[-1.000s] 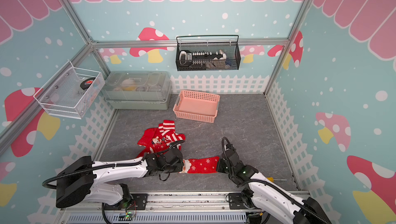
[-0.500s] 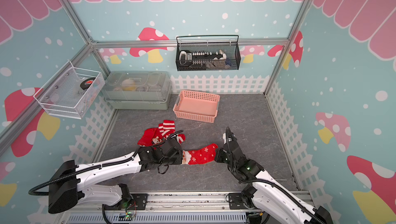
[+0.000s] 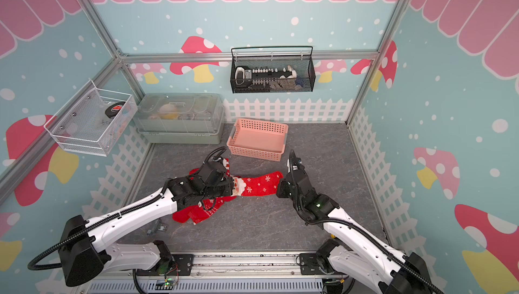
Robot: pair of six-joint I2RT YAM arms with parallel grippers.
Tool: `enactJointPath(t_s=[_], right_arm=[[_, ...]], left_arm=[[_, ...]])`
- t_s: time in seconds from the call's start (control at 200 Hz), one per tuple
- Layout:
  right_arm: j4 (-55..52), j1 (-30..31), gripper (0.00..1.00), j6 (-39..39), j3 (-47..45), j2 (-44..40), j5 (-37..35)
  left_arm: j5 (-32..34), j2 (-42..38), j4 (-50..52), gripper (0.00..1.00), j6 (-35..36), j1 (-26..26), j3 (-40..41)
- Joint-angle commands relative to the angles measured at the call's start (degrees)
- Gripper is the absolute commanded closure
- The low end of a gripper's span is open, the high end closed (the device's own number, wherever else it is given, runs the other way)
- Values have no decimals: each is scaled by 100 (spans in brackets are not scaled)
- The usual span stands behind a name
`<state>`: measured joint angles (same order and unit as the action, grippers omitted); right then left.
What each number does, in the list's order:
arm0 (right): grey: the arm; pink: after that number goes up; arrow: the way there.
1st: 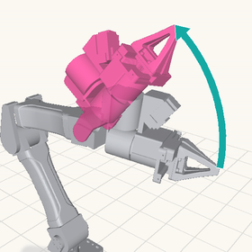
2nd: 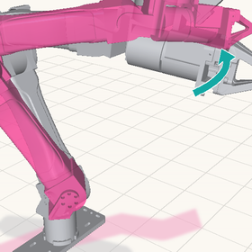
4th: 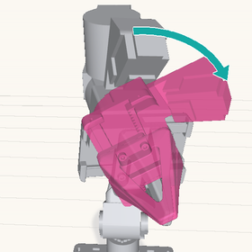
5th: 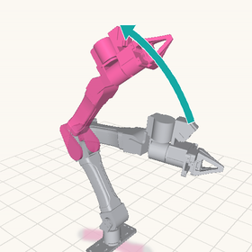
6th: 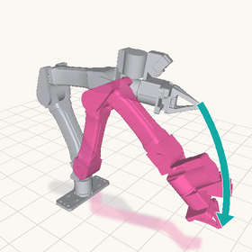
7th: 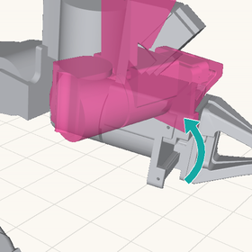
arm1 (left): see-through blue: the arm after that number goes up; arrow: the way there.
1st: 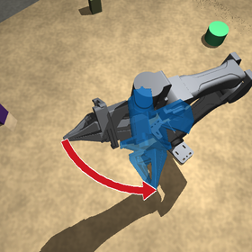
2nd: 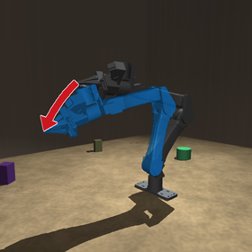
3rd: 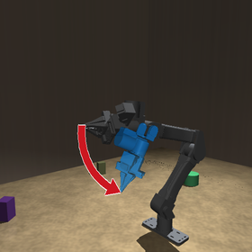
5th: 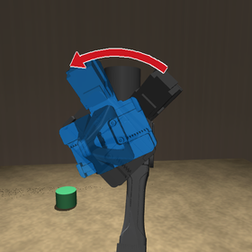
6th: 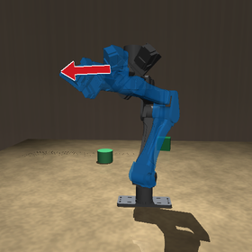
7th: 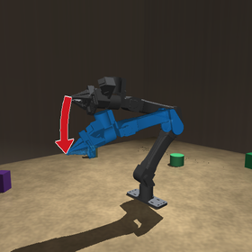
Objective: Place the socks together as a pair
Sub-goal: Place a pair of socks in the bin.
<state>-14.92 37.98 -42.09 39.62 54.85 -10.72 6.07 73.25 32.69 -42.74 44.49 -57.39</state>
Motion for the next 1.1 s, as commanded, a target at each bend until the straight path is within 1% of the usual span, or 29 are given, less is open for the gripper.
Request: enactJointPath(t_s=[0.0,0.07,0.185,0.325,0.445,0.535,0.736,0.876,0.986,1.096], right_arm=[[343,14,100,330,380,326,-266],[496,8,100,447,606,618,-255],[792,-25,100,569,985,1081,-172],[1114,-58,100,687,1490,1580,108],[1220,-128,100,819,1743,1866,105],[1455,-266,100,902,1736,1933,139],[1643,-634,100,1001,1936,2135,360],[1824,-889,100,974,2081,2346,646],[1808,-1075,100,987,2165,2523,753],[1943,-1391,100,875,2142,2683,929]], left_arm=[[-197,17,284,100,394,-295,-433],[-292,100,379,100,559,-432,-686],[-211,269,582,100,791,-581,-1160],[-448,573,606,100,979,-853,-1723],[-511,923,703,100,1197,-985,-2290],[-490,1176,696,100,1293,-1085,-2644],[-637,2006,696,100,1435,-1221,-3618],[-986,2692,666,100,1459,-1326,-4319],[-1035,3143,604,100,1451,-1336,-4760],[-1051,3565,606,100,1442,-1401,-5233]])
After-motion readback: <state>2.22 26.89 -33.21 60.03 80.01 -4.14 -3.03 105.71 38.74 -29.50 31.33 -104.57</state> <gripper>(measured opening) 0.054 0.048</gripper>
